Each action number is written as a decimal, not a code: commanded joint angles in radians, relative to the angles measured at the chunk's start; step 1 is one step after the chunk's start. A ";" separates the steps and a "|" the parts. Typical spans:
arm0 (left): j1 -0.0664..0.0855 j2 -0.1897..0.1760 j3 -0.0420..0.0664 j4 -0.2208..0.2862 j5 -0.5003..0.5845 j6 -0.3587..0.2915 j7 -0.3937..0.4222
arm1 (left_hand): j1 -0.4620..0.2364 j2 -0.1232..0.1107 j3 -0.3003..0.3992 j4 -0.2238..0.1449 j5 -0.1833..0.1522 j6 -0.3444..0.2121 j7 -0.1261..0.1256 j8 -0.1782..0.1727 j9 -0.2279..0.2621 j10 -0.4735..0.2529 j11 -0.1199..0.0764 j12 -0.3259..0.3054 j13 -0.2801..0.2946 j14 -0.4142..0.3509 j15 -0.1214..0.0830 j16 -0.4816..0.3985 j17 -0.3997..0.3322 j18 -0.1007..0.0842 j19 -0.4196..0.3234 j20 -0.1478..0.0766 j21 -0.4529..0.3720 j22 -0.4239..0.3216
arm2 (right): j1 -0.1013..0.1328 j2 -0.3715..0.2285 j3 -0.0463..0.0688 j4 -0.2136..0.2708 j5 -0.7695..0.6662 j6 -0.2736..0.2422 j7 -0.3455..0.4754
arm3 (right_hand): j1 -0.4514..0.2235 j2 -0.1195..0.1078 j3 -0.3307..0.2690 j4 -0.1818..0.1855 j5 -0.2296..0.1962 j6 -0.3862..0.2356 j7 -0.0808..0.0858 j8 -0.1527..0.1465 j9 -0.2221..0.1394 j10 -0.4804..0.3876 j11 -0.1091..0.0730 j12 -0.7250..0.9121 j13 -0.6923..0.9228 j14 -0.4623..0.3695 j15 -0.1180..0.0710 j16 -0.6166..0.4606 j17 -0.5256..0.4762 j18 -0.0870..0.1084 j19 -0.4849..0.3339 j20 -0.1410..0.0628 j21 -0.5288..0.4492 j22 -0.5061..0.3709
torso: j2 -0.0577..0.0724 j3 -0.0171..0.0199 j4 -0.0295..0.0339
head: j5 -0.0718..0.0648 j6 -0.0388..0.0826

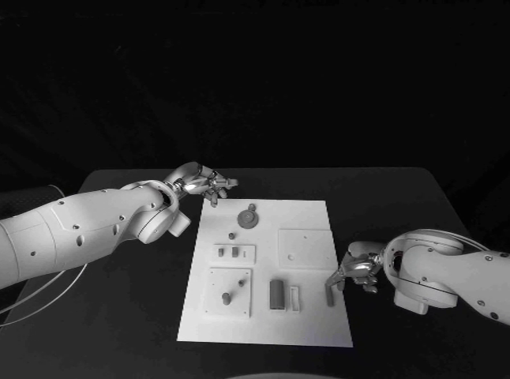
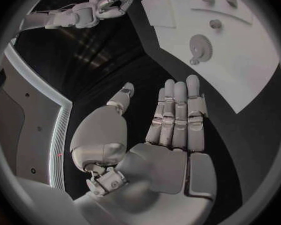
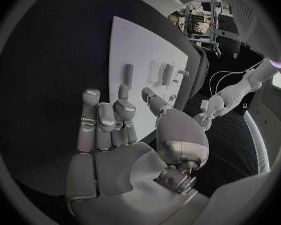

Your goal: Assemble the parts on the task board

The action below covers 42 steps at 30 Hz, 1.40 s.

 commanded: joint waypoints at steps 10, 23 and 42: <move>0.001 0.000 0.001 0.004 -0.003 0.018 0.001 | -0.021 0.001 -0.006 0.016 -0.001 0.007 -0.003 0.003 -0.001 -0.007 -0.002 -0.006 0.001 -0.003 0.001 -0.005 0.002 0.027 0.003 -0.006 -0.005 0.002 | -0.028 0.046 -0.002 -0.033 -0.061 0.041 -0.015 | -0.057 -0.023 0.007 0.071 -0.002 0.019 -0.006 0.009 0.008 0.003 -0.013 -0.004 0.004 0.003 0.009 0.002 0.005 0.019 -0.002 0.000 -0.006 0.016 | 0.000 0.0008 0.0001 | -0.001 -0.009; 0.001 0.000 0.001 0.004 -0.002 0.018 0.001 | -0.026 0.004 -0.005 0.023 0.000 0.007 -0.003 0.003 -0.002 -0.007 -0.002 -0.006 0.001 -0.004 0.001 -0.005 0.003 0.027 0.002 -0.006 -0.007 0.003 | -0.038 0.064 -0.003 -0.060 -0.083 0.072 -0.018 | -0.045 -0.019 0.011 0.058 0.001 0.018 -0.006 0.008 0.011 0.003 -0.013 -0.003 0.006 0.004 0.011 0.004 0.007 0.019 -0.003 -0.003 -0.003 0.018 | 0.000 0.0004 -0.0007 | -0.005 -0.016; 0.001 0.001 0.001 0.006 -0.002 0.023 -0.005 | -0.027 0.009 -0.003 0.028 0.000 0.006 -0.003 0.002 -0.003 -0.008 -0.002 -0.007 0.001 -0.004 0.001 -0.006 0.003 0.028 0.002 -0.007 -0.008 0.003 | -0.052 0.112 -0.009 -0.082 -0.125 0.097 -0.030 | -0.016 0.024 0.001 -0.021 0.024 0.019 -0.005 0.008 0.019 0.004 -0.012 -0.002 0.010 0.007 0.015 0.009 0.014 0.019 -0.005 -0.002 0.005 0.019 | 0.000 0.0004 -0.0003 | -0.002 -0.016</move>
